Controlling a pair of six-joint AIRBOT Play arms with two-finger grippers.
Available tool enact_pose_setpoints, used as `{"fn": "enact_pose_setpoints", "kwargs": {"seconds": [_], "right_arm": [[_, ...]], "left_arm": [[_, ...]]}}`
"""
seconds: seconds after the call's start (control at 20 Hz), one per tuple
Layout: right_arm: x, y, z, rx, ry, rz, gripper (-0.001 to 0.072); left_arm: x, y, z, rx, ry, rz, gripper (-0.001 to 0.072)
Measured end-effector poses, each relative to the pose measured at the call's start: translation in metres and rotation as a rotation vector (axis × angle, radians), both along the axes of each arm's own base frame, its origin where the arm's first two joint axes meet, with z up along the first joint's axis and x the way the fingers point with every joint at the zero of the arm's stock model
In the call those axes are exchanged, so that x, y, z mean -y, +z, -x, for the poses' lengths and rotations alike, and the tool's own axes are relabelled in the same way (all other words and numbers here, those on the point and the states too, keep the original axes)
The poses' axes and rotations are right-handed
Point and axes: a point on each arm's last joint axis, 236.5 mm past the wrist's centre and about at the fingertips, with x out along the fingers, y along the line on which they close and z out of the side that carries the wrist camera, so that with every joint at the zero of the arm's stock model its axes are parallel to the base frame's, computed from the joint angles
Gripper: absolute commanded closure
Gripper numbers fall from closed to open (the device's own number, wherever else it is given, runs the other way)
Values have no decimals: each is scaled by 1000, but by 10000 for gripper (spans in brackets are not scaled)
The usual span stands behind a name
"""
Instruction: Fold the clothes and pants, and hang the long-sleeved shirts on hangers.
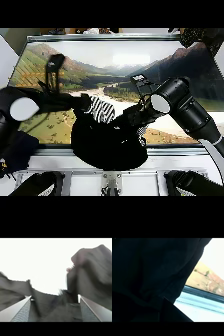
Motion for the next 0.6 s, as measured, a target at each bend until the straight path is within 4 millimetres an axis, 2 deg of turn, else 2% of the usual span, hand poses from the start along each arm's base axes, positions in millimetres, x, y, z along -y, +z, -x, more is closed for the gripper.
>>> {"fn": "enact_pose_setpoints", "kwargs": {"seconds": [0.1,0.25,0.6], "right_arm": [[0,0,0,0,0,0,696],[0,0,0,0,0,0,697],[0,0,1,-3,0,2,696]], "left_arm": [[-33,-9,-16,-28,77,-30,79],[-83,-33,-40,-83,173,-85,79],[-208,-117,-99,-157,312,-402,79]]}}
